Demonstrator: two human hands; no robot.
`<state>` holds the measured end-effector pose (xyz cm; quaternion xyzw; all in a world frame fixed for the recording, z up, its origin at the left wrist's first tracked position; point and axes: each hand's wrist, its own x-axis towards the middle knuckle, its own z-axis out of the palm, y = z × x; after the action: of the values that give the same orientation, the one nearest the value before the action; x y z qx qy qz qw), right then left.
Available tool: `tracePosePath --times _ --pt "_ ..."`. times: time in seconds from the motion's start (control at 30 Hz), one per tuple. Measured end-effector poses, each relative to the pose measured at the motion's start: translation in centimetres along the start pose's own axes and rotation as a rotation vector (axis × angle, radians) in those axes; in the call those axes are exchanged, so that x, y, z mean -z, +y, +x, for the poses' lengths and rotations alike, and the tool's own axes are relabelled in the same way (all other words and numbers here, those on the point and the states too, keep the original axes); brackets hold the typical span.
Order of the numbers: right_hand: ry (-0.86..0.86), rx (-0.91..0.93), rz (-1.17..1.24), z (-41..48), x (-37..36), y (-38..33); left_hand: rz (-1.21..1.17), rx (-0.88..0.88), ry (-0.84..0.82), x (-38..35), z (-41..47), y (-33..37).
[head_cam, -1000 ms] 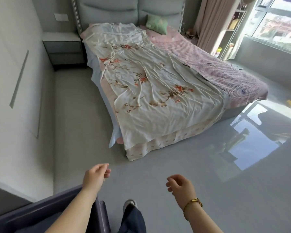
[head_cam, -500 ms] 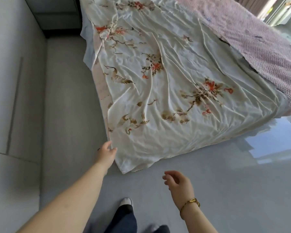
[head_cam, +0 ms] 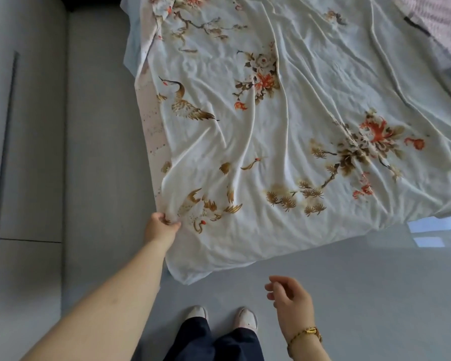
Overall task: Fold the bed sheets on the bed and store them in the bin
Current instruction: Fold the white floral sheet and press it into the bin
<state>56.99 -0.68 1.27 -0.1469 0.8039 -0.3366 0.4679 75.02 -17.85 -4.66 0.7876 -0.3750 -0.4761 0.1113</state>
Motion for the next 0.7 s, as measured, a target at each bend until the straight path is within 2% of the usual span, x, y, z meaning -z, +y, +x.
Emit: tracePosePath --times 0.1,0.2,0.27,0.37,0.43,0.53,0.7 --pt "0.017 -0.01 0.022 0.5 -0.1 -0.4 0.05 -0.012 -0.014 0.4 0.2 0.4" --pt "0.054 -0.005 0.056 0.6 -0.4 -0.6 0.16 -0.143 0.051 0.6 -0.7 0.8" --pt "0.074 0.013 0.041 0.4 -0.8 -0.7 0.089 -0.21 0.06 0.5 -2.8 0.8" --pt "0.014 0.078 -0.079 -0.8 -2.3 -1.2 -0.133 -0.139 -0.037 0.2 -6.2 0.0" --pt "-0.121 0.147 -0.238 -1.7 -3.8 -1.8 -0.243 -0.057 -0.155 0.1 -7.7 -0.3" --pt "-0.246 0.23 -0.413 -2.8 -6.3 -2.9 -0.29 -0.035 -0.368 0.3 -9.5 1.0" --pt "0.011 0.208 -0.249 -3.2 -8.7 -4.7 -0.271 -0.203 -0.439 1.7 -12.0 4.3"
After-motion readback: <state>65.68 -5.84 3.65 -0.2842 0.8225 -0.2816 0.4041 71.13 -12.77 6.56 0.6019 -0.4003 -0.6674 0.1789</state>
